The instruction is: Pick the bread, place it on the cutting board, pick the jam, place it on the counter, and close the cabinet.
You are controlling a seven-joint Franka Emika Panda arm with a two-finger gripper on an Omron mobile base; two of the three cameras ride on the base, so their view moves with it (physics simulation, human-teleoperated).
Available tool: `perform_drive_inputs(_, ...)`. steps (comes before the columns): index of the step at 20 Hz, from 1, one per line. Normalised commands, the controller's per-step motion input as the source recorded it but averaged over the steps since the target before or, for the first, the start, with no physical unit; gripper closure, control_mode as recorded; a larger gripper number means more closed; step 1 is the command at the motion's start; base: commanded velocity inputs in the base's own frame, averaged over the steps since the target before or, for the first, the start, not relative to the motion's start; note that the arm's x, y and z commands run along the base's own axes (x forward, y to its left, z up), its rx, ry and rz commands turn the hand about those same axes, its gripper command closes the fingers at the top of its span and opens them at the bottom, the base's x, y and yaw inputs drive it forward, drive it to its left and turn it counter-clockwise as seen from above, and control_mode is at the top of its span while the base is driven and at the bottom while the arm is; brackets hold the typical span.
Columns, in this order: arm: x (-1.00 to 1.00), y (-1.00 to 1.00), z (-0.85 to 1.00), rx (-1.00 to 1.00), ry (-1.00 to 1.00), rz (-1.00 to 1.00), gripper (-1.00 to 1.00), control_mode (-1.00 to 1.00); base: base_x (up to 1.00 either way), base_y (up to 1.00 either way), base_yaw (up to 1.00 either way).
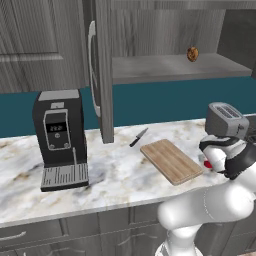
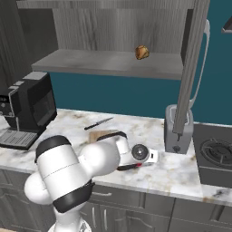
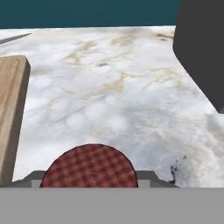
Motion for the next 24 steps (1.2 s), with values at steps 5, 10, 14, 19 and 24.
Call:
perform_drive_inputs(5,0.0,0.0,-0.23,-0.02,0.0,0.0,-1.0,-1.0,0.0,0.0,0.0)
perform_drive_inputs(10,0.0,0.0,-0.08,-0.01,0.0,0.0,-1.0,-1.0,0.0,0.0,0.0)
perform_drive_inputs(14,-0.01,0.0,0.0,0.0,0.0,0.0,-1.0,-1.0,0.0,0.0,0.0)
perform_drive_inputs(19,-0.14,-0.01,0.0,0.0,0.0,0.0,-1.0,-1.0,0.0,0.0,0.0)
perform_drive_inputs(24,-0.27,-0.01,0.0,0.0,0.0,0.0,-1.0,-1.0,0.0,0.0,0.0)
